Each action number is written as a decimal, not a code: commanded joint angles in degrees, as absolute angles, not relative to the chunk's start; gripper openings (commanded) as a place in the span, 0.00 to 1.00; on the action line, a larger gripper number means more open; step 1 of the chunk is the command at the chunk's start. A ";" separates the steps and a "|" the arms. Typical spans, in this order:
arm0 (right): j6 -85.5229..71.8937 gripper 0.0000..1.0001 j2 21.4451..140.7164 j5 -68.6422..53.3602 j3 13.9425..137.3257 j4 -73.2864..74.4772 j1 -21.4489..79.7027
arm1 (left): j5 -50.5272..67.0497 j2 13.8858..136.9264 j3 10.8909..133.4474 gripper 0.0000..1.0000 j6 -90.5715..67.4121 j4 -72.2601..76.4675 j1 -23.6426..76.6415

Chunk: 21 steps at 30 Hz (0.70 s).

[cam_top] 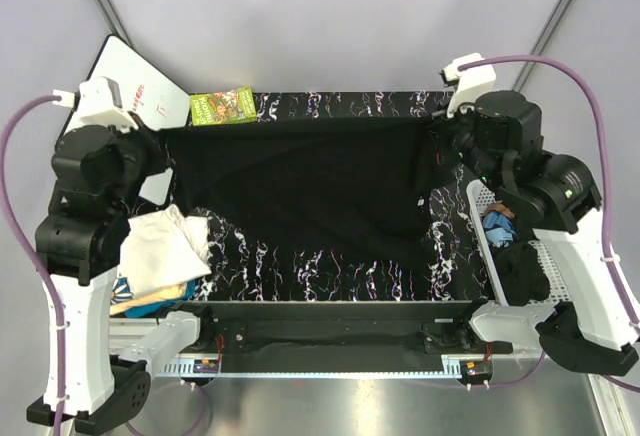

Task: Fold and stack the t-shirts
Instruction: Flatten out the tshirt

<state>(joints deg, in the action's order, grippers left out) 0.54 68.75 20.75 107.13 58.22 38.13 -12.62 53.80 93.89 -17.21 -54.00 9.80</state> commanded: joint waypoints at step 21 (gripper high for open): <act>-3.60 0.11 130.94 -7.37 131.46 40.61 17.84 | -11.16 115.91 114.68 0.00 -22.41 -59.15 2.73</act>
